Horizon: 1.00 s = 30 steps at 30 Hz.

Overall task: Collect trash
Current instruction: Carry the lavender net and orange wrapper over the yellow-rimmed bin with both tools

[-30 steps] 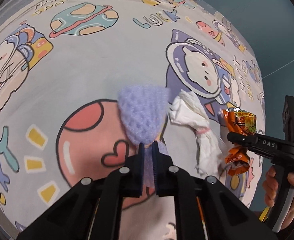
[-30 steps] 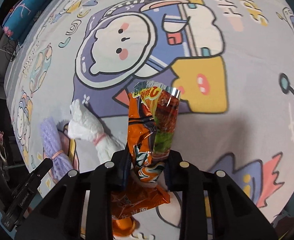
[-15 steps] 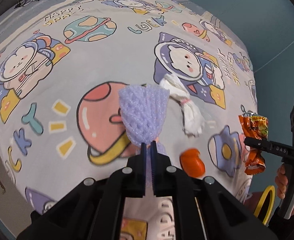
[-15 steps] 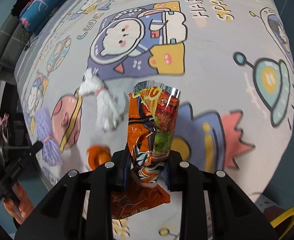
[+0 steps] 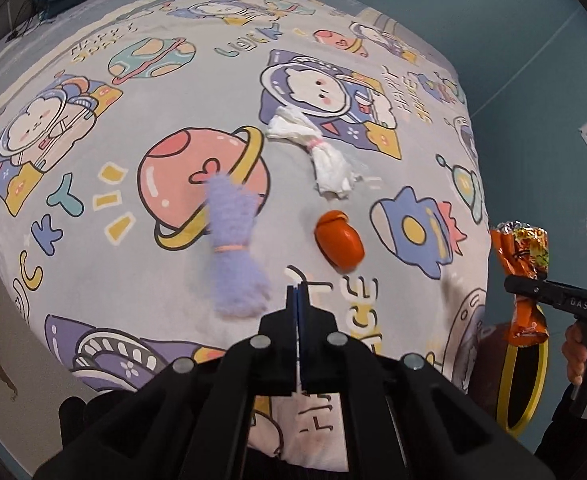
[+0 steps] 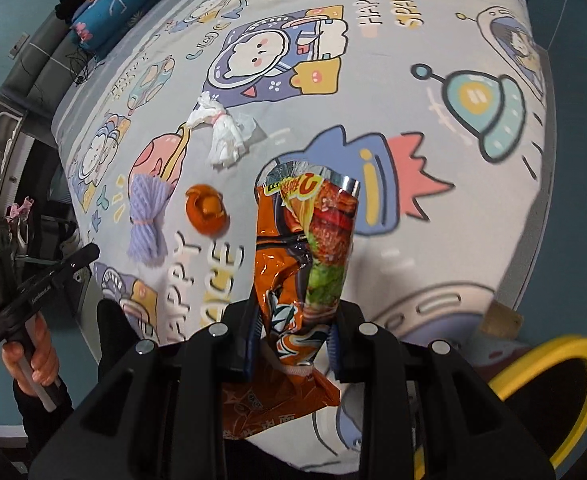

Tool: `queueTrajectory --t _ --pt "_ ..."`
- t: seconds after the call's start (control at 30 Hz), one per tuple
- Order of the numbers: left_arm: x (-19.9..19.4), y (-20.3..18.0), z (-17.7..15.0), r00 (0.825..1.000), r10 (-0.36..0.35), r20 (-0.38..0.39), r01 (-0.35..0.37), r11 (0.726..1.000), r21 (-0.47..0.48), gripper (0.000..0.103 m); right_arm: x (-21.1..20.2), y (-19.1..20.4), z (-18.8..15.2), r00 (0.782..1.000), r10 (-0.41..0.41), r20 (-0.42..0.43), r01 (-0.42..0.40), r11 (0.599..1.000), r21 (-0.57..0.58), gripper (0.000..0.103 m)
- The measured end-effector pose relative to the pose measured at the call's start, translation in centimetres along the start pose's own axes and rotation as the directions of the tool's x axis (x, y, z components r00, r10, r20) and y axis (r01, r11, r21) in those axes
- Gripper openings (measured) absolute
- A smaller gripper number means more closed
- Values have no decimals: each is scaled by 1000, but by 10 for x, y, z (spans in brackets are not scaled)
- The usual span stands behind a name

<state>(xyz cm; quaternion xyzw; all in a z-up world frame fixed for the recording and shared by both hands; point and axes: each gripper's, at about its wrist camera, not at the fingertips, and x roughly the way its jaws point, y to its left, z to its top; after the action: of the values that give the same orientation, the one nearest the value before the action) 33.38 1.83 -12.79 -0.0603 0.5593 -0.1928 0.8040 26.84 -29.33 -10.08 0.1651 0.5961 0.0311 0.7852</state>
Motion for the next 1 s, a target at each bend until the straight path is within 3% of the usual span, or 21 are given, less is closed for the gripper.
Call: queueTrajectory --t 0.13,0.17,0.2,0.27,0.5,0.6,0.8,1.0 --pt "9 -1 8 999 38 1 -38 999 -1 1 -6 -3 -13 1000 8 4 -8 1000 0 26" --pt "14 1 11 998 55 0 -55 998 -3 11 -7 -4 -14 1000 9 5 -9 1000 0 26" --pt "20 6 16 997 76 -2 -76 997 -17 28 -9 -4 -17 1000 12 6 -12 1000 -1 26" --pt "29 16 22 992 130 2 -130 991 -44 41 -10 -4 -19 1000 14 6 -14 1000 -10 26" --pt "82 36 32 974 206 -97 -212 976 -57 39 -9 -6 -27 1000 12 -8 -13 999 -32 26" --pt "99 38 32 968 210 -135 -220 974 -60 27 -6 -8 -29 1000 19 -20 -20 999 -30 26" --pt "97 34 30 965 227 -132 -233 972 -28 19 -6 -9 -32 999 24 -25 -25 999 -29 26" --pt "62 15 25 980 182 -85 -183 983 3 19 -23 -12 -45 1000 2 -3 -2 999 -36 26"
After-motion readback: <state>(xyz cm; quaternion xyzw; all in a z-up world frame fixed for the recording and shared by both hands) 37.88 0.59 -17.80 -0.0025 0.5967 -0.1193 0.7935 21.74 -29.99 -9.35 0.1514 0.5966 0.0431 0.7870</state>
